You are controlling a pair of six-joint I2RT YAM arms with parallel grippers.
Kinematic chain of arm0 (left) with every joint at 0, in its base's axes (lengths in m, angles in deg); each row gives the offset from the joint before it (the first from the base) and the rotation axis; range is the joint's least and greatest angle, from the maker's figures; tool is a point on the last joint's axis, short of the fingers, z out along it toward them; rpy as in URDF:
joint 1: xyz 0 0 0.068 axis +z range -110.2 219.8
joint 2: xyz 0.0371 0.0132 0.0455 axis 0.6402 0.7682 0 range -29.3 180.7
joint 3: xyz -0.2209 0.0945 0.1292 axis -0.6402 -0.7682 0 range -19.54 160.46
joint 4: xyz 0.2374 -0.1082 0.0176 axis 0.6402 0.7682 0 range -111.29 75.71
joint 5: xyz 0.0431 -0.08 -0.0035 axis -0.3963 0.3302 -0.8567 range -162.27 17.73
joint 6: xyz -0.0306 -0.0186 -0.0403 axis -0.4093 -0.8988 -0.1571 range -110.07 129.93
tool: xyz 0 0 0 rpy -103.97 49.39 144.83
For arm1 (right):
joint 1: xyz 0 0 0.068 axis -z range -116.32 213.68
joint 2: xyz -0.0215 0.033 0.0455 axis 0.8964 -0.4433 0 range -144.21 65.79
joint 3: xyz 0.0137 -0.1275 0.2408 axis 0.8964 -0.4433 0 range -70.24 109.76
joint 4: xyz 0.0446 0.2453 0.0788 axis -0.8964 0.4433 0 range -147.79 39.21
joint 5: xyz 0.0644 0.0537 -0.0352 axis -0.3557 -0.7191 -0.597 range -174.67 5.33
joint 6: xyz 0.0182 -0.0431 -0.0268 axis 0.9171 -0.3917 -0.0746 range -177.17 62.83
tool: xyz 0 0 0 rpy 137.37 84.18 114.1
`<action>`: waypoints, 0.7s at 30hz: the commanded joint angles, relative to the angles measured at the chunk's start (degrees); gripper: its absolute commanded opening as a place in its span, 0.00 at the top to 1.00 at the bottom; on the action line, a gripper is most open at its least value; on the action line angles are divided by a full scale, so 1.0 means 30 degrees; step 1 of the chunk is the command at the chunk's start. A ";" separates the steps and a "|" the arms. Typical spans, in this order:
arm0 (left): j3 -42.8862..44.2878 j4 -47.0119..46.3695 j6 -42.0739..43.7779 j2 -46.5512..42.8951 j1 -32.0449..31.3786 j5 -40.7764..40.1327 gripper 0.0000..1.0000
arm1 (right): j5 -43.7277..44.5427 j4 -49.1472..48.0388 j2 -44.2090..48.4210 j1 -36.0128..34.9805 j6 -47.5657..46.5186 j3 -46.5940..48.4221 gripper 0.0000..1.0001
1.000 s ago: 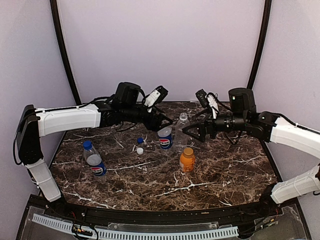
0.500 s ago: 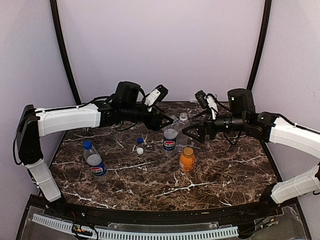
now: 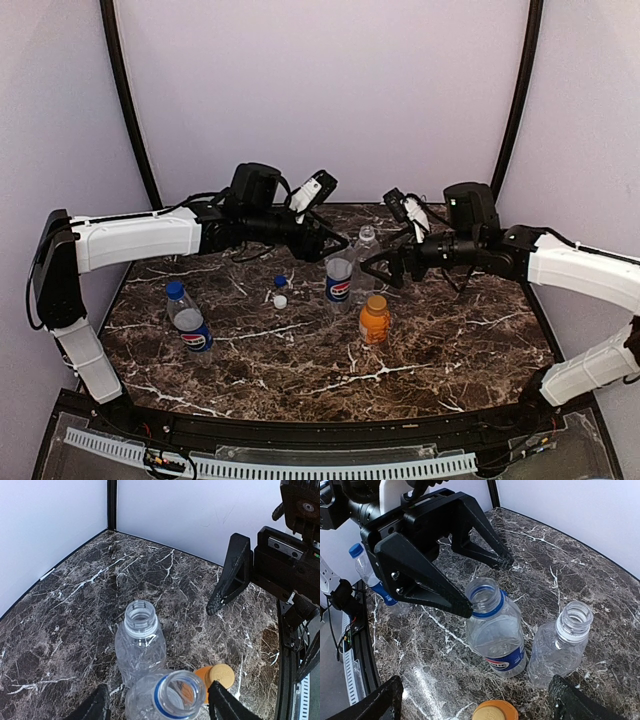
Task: Unscrew the bottle caps
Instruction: Place the bottle without the bottle cap at the center of the board, then pick up the plastic bottle from the corner of the board.
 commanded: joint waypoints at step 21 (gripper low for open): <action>-0.2247 0.6717 -0.3791 -0.9545 0.0005 -0.6562 0.21 | -0.0011 -0.0337 0.0713 0.0124 0.0321 0.0195 0.02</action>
